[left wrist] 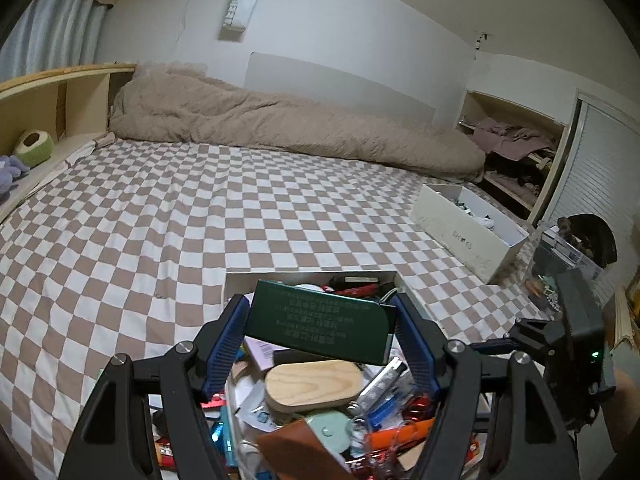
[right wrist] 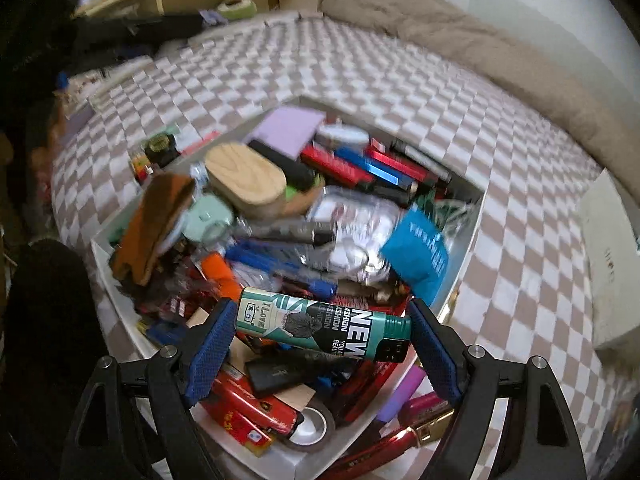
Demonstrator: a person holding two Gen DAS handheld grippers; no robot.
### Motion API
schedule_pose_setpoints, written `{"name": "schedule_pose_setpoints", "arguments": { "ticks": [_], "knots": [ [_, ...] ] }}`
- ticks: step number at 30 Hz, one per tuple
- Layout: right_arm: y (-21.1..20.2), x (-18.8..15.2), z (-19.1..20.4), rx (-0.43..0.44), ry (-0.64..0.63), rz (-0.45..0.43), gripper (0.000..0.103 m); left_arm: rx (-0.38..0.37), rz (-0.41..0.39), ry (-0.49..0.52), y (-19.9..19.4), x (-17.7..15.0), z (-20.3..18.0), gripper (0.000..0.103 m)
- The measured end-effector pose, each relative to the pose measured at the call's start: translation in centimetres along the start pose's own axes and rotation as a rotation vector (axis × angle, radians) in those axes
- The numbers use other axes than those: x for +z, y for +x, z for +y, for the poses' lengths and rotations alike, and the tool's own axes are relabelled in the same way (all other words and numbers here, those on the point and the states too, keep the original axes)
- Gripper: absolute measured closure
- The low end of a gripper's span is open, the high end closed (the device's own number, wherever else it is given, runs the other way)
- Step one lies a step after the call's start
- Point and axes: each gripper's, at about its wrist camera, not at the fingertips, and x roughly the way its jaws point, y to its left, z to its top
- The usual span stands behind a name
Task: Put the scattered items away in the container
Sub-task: 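Open the right tool to drop the green 'NEW' lighter into the tray, then lower the dark green case into the tray and open the left tool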
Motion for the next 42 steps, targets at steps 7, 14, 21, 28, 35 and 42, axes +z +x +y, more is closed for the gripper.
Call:
{"name": "schedule_pose_setpoints", "arguments": {
  "ticks": [7, 14, 21, 28, 35, 42],
  "knots": [
    [-0.7, -1.0, -0.5, 0.027, 0.083, -0.058, 0.008, 0.049, 0.043, 0.136, 0.5, 0.4, 0.8, 0.031],
    [-2.2, -1.4, -1.2, 0.077, 0.175, -0.150, 0.007, 0.115, 0.142, 0.376, 1.5, -0.5, 1.1, 0.031],
    [-2.0, -1.3, -0.8, 0.102, 0.182, -0.166, 0.007, 0.145, 0.323, 0.558, 3.6, -2.1, 1.2, 0.031],
    [-2.1, -1.7, -0.8, 0.141, 0.194, -0.208, 0.007, 0.123, 0.437, 0.762, 5.8, -3.4, 0.0, 0.031],
    [-2.0, -2.5, -1.8, 0.184, 0.251, -0.240, 0.007, 0.132, 0.581, 0.966, 7.9, -4.4, -0.4, 0.031],
    [-2.1, -3.1, -2.3, 0.209, 0.272, -0.256, 0.007, 0.120, 0.761, 1.180, 9.9, -6.2, -2.1, 0.031]
  ]
}}
